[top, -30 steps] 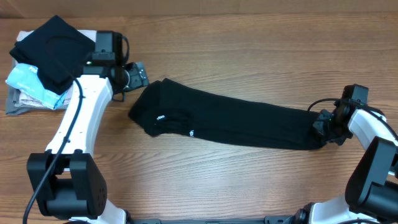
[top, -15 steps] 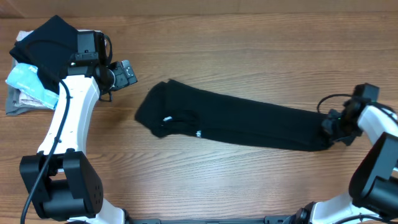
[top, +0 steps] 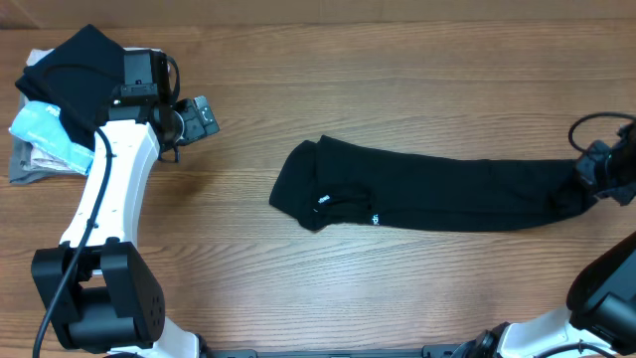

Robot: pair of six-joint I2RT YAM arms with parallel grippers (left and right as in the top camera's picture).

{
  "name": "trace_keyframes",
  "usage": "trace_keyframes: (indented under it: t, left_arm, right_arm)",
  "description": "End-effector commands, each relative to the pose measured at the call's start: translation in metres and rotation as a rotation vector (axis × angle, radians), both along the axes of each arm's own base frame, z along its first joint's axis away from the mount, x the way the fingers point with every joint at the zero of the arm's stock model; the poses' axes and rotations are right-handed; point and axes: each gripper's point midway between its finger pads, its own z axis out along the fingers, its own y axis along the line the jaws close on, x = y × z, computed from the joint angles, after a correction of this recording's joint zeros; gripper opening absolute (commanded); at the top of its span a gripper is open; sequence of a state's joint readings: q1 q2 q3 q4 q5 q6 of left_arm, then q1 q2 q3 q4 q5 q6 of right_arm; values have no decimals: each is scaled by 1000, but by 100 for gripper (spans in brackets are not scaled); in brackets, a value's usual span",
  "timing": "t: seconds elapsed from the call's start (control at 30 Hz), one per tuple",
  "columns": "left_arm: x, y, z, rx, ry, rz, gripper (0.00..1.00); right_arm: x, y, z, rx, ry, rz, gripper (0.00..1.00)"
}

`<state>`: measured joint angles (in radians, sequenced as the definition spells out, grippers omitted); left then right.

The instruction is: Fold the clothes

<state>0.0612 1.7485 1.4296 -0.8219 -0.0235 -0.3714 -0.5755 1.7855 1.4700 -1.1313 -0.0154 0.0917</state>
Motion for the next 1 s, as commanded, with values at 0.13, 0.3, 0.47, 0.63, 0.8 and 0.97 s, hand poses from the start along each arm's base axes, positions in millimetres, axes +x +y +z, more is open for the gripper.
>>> trace_keyframes:
  t: [0.13,0.3,0.47,0.63,0.8,0.97]
  left_arm:
    - [3,4,12,5,-32,21,100]
    - [3,4,12,5,-32,21,100]
    - [3,3,12,5,-33,21,100]
    - [3,4,12,5,-33,21,100]
    - [3,3,12,5,-33,21,100]
    - [3,4,12,5,-33,21,100]
  right_arm:
    - [37,70,50,102,-106,188,4]
    - [42,131,59,168,-102,333,4]
    - [44,181,55,195,-74,457,4]
    - [41,220,49,227,-50,514,4]
    - [35,251,33,239,-15,585,4]
    - [40,278,14,244,-26,613,4]
